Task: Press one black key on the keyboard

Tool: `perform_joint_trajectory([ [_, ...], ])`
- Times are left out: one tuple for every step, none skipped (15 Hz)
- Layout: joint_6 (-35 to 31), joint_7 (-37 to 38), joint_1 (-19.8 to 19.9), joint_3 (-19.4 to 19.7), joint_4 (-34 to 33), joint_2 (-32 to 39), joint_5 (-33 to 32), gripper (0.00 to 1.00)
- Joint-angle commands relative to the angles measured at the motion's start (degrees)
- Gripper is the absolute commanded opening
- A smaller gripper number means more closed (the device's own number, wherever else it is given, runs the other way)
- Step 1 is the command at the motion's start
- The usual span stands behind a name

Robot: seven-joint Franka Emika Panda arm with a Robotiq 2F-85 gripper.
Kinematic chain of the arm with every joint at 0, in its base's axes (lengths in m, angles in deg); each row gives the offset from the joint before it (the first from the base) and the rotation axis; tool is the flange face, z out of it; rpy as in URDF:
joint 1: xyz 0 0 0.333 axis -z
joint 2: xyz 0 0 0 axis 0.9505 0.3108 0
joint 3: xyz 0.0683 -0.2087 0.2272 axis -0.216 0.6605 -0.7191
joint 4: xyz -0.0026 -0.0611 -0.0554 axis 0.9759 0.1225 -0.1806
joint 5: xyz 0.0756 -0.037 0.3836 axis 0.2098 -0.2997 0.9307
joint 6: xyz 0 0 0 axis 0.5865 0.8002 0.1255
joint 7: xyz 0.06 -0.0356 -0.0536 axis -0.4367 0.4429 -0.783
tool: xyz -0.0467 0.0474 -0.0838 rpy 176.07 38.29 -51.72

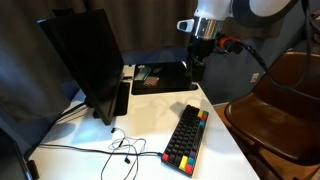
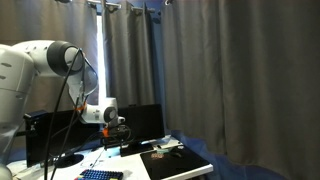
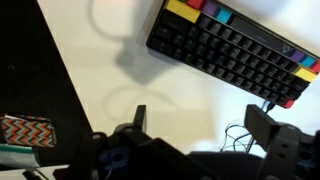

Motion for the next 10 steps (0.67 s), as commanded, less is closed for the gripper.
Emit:
perform_joint_trajectory([
  [2.23, -1.08, 0.91, -0.34, 1.91, -6.19, 3.8, 1.0],
  [2.54, -0.97, 0.88, -0.1, 1.97, -7.31, 4.27, 1.0],
  [2.76, -0.91, 0.9, 0.17, 2.21, -8.46, 4.69, 1.0],
  [3.12, -0.9, 0.88, 0.42, 2.32, -9.42, 5.15, 1.0],
  [1.87, 0.01, 0.02, 0.79, 0.4, -5.98, 2.86, 1.0],
  [1.97, 0.02, 0.01, 0.9, 0.47, -6.64, 2.92, 1.0],
  [1.97, 0.02, -0.01, 0.91, 0.47, -6.69, 2.91, 1.0],
  [1.97, 0.02, -0.02, 0.89, 0.47, -6.48, 2.91, 1.0],
  [1.96, 0.01, -0.02, 0.88, 0.47, -6.18, 2.9, 1.0],
  [1.96, 0.01, 0.0, 0.87, 0.48, -5.99, 2.91, 1.0],
])
